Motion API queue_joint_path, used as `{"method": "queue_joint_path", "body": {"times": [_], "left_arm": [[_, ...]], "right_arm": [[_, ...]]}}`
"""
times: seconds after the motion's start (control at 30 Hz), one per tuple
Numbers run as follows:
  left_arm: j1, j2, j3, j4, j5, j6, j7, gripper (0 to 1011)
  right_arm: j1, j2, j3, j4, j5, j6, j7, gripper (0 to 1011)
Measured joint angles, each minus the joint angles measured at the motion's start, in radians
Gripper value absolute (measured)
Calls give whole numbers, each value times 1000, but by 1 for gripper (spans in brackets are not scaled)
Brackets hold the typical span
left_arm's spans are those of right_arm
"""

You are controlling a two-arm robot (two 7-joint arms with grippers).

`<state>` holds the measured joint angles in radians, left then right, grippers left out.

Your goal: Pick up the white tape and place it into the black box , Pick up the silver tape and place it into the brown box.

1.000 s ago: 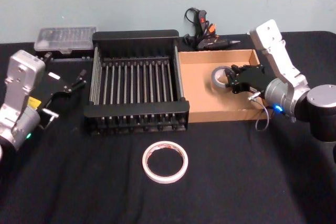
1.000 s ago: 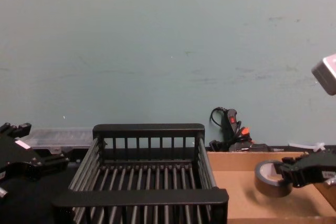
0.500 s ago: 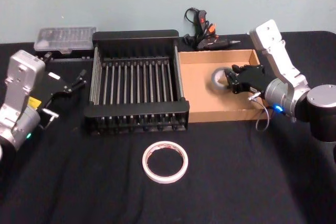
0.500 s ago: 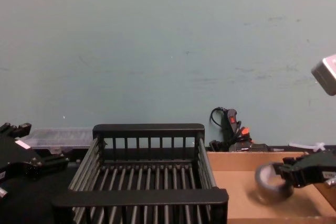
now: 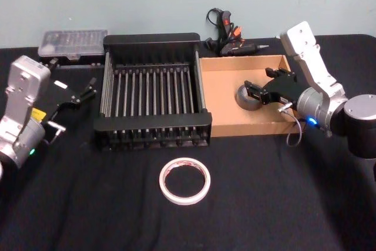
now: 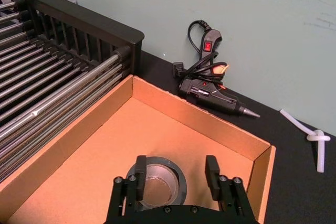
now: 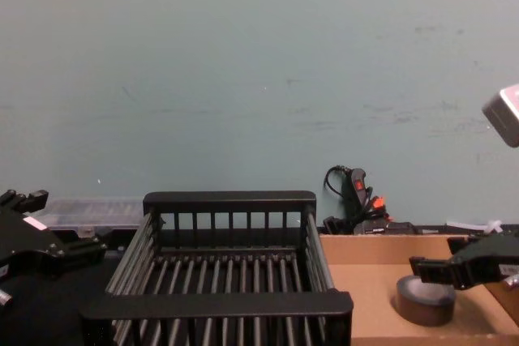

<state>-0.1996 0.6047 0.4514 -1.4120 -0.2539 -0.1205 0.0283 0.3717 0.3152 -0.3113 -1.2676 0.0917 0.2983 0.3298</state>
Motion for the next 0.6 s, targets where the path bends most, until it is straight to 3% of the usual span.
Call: {"method": "queue_joint_path", "body": {"times": [0.4,0.6], "left_arm": [[0,0,0,0,0,0,0,1001],[0,0,0,0,0,0,0,1001]], "right_arm": [[0,0,0,-1,1,0,0,999],[-8,2,8,-19,9,0,5,1002]]}}
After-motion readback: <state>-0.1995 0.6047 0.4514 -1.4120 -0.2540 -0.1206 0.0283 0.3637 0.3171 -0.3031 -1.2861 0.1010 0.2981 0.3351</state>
